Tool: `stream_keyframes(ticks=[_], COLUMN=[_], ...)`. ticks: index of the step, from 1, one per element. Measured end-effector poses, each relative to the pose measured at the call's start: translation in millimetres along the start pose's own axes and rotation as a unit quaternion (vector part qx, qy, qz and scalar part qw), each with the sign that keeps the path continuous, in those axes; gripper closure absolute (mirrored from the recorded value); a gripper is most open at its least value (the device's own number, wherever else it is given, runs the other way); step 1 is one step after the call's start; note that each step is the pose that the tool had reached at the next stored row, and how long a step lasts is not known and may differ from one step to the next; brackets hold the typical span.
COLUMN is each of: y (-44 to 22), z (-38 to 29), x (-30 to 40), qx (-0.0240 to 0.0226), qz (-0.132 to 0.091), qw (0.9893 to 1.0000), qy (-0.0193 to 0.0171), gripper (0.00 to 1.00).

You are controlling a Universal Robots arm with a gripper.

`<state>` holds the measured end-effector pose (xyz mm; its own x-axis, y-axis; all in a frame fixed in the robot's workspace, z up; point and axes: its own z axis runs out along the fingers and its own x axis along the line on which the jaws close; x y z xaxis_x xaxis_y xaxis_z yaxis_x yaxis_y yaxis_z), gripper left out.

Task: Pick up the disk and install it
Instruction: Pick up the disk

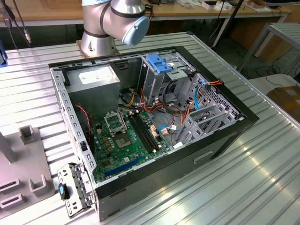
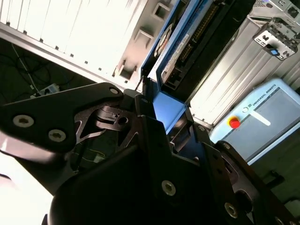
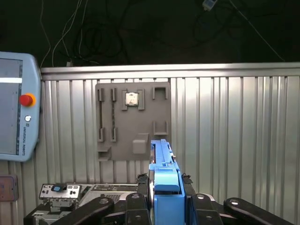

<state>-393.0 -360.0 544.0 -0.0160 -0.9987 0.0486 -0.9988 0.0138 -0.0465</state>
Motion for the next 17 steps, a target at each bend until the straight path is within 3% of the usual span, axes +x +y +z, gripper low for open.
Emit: stream_keyframes(ticks=[4, 10, 17], y=[-21.6, -44.8, -78.2], z=[1.0, 2.1, 3.6], x=[-0.3, -0.7, -1.2], qx=[0.0011, 0.002, 0.0025], qz=[0.0, 0.0, 0.0], qw=[1.0, 1.0, 1.0], qy=[0.0, 0.0, 0.0], gripper=[0.63, 0.63, 0.63])
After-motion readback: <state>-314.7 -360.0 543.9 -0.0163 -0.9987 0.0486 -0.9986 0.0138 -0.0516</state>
